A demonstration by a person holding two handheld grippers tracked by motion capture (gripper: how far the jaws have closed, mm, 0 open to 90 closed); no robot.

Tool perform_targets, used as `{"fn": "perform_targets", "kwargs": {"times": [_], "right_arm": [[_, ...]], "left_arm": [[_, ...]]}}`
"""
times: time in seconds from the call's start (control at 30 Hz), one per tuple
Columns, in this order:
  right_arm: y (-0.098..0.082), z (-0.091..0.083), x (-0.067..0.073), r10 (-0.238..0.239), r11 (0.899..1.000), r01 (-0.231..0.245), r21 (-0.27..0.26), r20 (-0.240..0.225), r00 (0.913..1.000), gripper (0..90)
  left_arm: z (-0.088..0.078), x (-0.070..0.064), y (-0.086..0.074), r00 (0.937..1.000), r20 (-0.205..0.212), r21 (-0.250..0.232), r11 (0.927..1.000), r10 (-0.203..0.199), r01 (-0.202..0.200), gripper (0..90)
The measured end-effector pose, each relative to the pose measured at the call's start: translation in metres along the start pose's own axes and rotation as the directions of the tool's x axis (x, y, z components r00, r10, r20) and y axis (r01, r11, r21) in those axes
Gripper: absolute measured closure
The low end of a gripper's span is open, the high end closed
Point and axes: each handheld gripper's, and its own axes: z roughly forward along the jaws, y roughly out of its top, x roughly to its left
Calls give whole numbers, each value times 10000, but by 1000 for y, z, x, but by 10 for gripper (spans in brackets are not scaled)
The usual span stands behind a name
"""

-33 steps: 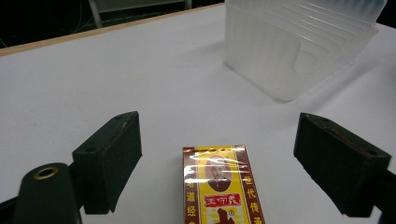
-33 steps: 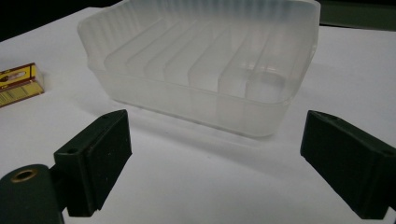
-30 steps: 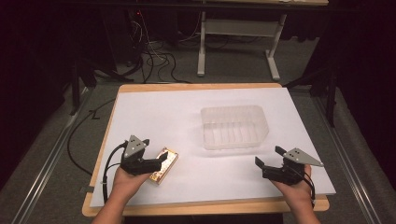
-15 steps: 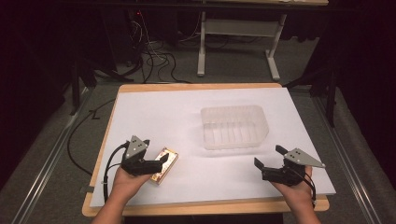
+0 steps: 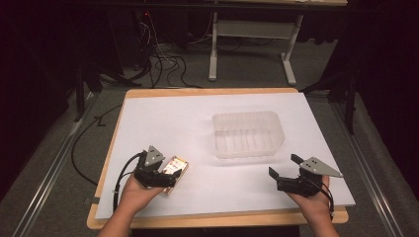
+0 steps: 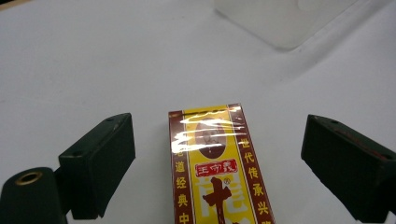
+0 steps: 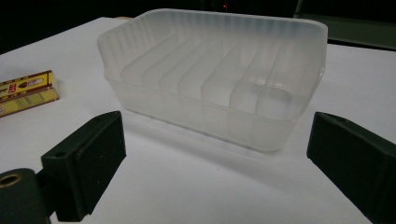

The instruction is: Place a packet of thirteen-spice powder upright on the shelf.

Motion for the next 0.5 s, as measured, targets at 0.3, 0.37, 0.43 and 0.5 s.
{"fn": "perform_targets", "kwargs": {"times": [0.3,0.37,0.43,0.5], "right_arm": [[-1,2,0,-9,9999,9,106,-40,10000,61],[-1,2,0,-18,9999,19,130,-35,10000,63],[-2,3,-1,-36,9999,36,153,-43,10000,65],[-2,3,-1,-24,9999,25,170,-51,10000,66]], "left_arm": [[14,5,-2,9996,36,1269,9916,-270,263,107],[16,5,-3,9994,73,1557,9873,-337,321,109],[19,6,-2,9992,112,1795,9831,-384,358,113],[21,6,-2,9987,148,2000,9788,-480,441,117]]}}
